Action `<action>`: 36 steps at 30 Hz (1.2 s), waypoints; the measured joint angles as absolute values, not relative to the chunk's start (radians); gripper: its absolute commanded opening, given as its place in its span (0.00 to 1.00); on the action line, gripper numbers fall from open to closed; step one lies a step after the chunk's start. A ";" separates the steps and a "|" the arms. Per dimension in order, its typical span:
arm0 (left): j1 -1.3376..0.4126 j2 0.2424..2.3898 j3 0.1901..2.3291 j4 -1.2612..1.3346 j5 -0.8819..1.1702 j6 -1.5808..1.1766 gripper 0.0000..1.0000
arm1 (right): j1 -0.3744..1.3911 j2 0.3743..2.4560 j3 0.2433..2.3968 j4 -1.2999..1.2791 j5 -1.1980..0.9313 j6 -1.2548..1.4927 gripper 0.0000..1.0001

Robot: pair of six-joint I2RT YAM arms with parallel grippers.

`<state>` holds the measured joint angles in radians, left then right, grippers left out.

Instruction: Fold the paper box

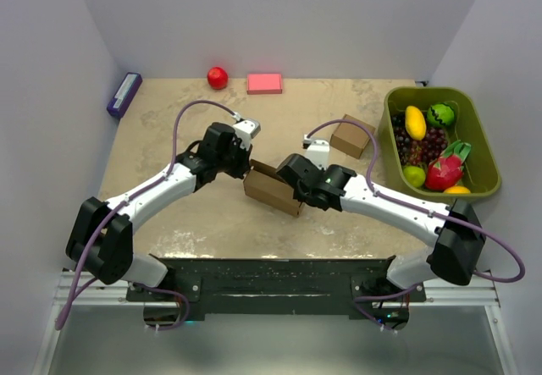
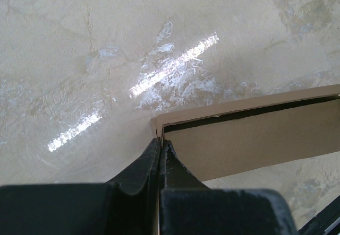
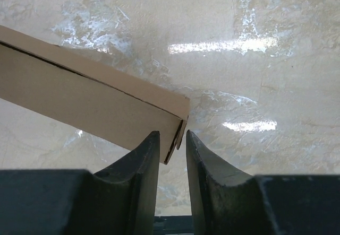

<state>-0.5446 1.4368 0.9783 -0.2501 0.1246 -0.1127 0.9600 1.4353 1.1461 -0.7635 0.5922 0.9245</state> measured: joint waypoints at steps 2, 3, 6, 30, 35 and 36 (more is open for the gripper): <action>-0.545 1.437 0.978 -0.249 0.125 -0.113 0.00 | 0.960 1.435 1.142 -0.763 0.592 0.925 0.25; -0.545 1.437 0.978 -0.249 0.125 -0.113 0.00 | 0.960 1.436 1.140 -0.763 0.592 0.925 0.24; -0.545 1.437 0.978 -0.249 0.125 -0.113 0.00 | 0.960 1.441 1.136 -0.764 0.593 0.926 0.20; -0.551 1.437 0.978 -0.249 0.121 -0.113 0.00 | 0.956 1.455 1.112 -0.748 0.594 0.928 0.00; -0.555 1.437 0.978 -0.249 0.116 -0.114 0.00 | 0.955 1.458 1.111 -0.743 0.595 0.937 0.00; -0.557 1.437 0.977 -0.249 0.113 -0.116 0.00 | 0.955 1.458 1.111 -0.742 0.595 0.941 0.00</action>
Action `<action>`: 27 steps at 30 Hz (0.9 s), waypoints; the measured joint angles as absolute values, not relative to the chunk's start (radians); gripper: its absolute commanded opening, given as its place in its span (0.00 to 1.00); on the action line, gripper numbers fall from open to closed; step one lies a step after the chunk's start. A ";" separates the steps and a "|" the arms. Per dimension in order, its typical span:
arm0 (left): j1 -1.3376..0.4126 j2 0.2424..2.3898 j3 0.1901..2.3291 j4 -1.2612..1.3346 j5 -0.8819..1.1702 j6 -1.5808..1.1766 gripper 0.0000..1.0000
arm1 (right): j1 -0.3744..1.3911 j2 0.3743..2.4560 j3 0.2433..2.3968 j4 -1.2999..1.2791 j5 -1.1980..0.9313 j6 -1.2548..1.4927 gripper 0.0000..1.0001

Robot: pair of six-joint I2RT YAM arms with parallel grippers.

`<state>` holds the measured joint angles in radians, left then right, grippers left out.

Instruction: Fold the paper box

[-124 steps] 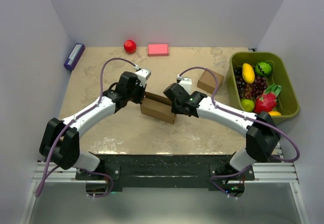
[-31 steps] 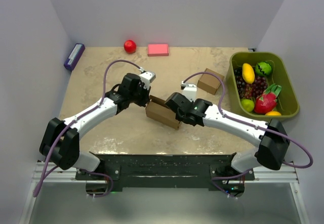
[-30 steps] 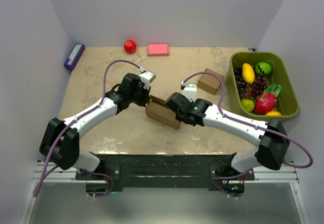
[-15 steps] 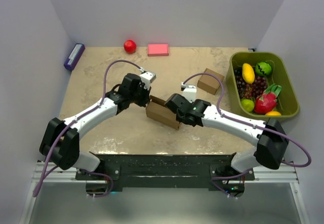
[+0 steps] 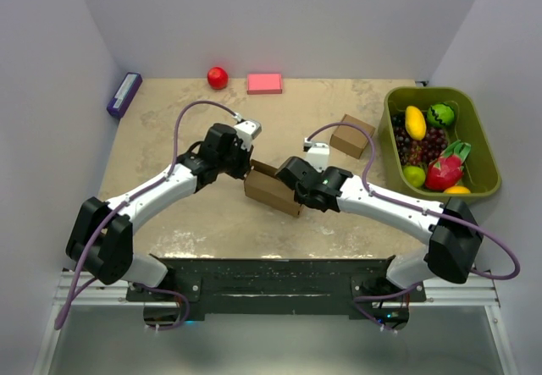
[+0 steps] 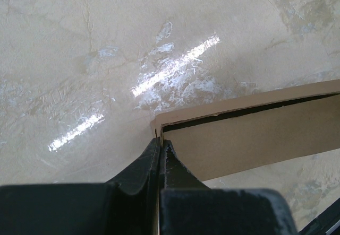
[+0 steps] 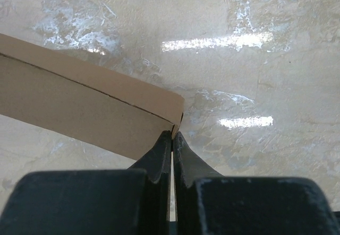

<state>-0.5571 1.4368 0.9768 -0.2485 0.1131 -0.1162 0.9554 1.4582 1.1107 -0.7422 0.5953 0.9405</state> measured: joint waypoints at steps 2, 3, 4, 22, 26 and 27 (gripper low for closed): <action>-0.559 1.437 0.975 -0.246 0.108 -0.120 0.00 | 0.955 1.458 1.108 -0.738 0.597 0.948 0.00; -0.559 1.437 0.975 -0.245 0.107 -0.121 0.00 | 0.956 1.458 1.106 -0.736 0.599 0.952 0.00; -0.559 1.437 0.974 -0.243 0.107 -0.121 0.00 | 0.957 1.458 1.105 -0.734 0.602 0.955 0.00; -0.563 1.433 0.972 -0.250 0.090 -0.139 0.06 | 1.014 1.473 1.060 -0.708 0.653 1.006 0.00; -0.564 1.422 0.972 -0.267 0.090 -0.141 0.11 | 1.016 1.473 1.059 -0.710 0.657 1.014 0.00; -0.565 1.419 0.972 -0.272 0.092 -0.142 0.11 | 1.016 1.473 1.059 -0.711 0.659 1.015 0.00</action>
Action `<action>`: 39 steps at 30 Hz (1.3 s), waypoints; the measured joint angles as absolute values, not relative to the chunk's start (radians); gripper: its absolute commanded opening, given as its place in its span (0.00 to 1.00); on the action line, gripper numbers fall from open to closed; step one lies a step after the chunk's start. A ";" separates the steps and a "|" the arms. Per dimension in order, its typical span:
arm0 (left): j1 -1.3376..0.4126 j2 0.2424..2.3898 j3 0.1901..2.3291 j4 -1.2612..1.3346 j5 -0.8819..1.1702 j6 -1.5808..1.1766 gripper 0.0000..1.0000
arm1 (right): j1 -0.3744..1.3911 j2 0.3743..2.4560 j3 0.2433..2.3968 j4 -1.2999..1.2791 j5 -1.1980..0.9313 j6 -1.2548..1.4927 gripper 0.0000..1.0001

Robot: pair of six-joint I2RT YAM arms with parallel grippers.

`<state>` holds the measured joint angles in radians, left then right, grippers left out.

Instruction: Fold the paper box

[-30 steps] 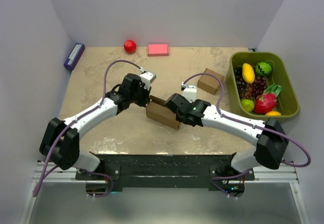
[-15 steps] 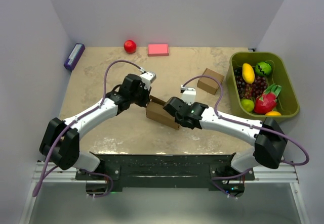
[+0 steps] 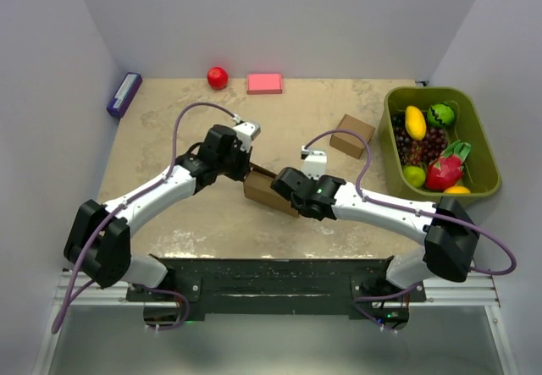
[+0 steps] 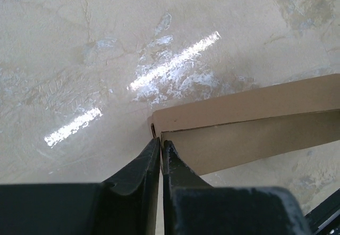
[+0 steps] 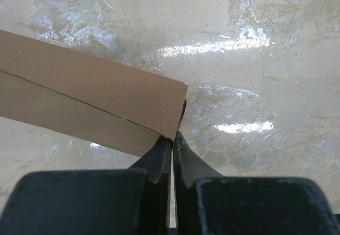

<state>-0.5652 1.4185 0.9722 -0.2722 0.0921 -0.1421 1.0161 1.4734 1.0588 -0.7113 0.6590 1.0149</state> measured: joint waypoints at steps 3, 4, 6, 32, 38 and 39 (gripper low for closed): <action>-0.568 1.407 0.970 -0.279 0.096 -0.143 0.04 | 1.016 1.473 1.059 -0.716 0.661 1.018 0.00; -0.569 1.404 0.970 -0.280 0.097 -0.145 0.00 | 1.016 1.473 1.059 -0.719 0.661 1.019 0.00; -0.569 1.400 0.969 -0.280 0.099 -0.146 0.00 | 1.017 1.473 1.059 -0.723 0.663 1.021 0.00; -0.571 1.287 0.754 -0.093 0.072 -0.303 0.00 | 1.026 1.481 1.059 -0.726 0.676 1.031 0.00; -0.571 1.275 0.728 -0.068 0.067 -0.323 0.00 | 1.028 1.482 1.059 -0.726 0.682 1.032 0.00; -0.572 1.271 0.727 -0.071 0.067 -0.323 0.05 | 1.029 1.483 1.059 -0.726 0.685 1.032 0.00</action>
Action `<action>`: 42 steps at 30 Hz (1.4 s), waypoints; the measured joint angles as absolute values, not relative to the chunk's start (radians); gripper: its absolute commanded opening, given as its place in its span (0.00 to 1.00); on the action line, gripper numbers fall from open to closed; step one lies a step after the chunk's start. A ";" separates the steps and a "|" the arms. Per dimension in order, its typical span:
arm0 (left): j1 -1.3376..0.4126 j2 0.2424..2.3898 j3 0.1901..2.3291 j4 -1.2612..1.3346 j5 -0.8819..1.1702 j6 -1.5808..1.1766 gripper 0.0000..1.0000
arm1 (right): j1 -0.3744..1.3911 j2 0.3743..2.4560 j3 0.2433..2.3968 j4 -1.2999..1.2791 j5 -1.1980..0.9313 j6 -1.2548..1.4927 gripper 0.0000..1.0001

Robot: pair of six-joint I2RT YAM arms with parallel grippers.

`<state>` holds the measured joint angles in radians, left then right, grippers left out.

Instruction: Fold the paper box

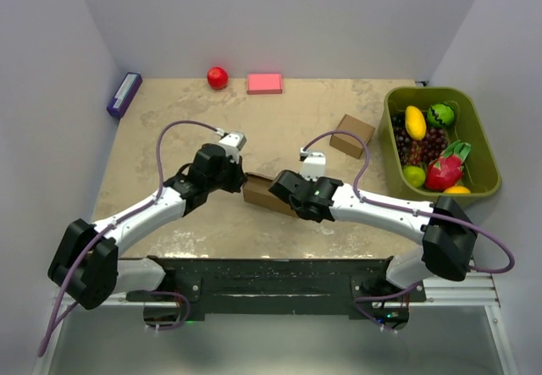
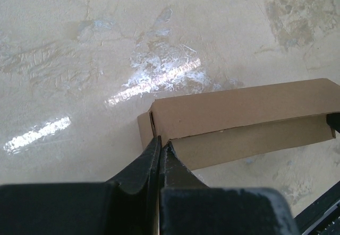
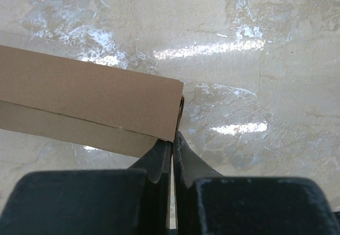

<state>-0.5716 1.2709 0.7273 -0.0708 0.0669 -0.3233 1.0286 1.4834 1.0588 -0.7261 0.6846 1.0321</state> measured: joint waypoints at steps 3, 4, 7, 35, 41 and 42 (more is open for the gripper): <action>-0.572 1.257 0.728 -0.094 0.073 -0.323 0.15 | 1.032 1.486 1.059 -0.727 0.691 1.032 0.00; -0.572 1.254 0.730 -0.103 0.078 -0.323 0.18 | 1.032 1.486 1.059 -0.728 0.691 1.032 0.00; -0.572 1.253 0.748 -0.142 0.098 -0.328 0.28 | 1.034 1.486 1.059 -0.731 0.695 1.032 0.00; -0.482 1.311 0.886 -0.187 0.222 -0.353 0.47 | 1.048 1.491 1.059 -0.735 0.716 1.033 0.00; -0.482 1.312 0.806 -0.135 0.231 -0.368 0.44 | 1.048 1.493 1.059 -0.735 0.720 1.036 0.00; -0.483 1.312 0.795 -0.126 0.231 -0.374 0.44 | 1.049 1.493 1.059 -0.736 0.720 1.037 0.00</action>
<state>-0.4828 1.3125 0.7952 -0.1265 0.2310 -0.3740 1.0489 1.4929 1.0592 -0.7357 0.7197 1.0367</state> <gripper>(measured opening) 0.443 0.011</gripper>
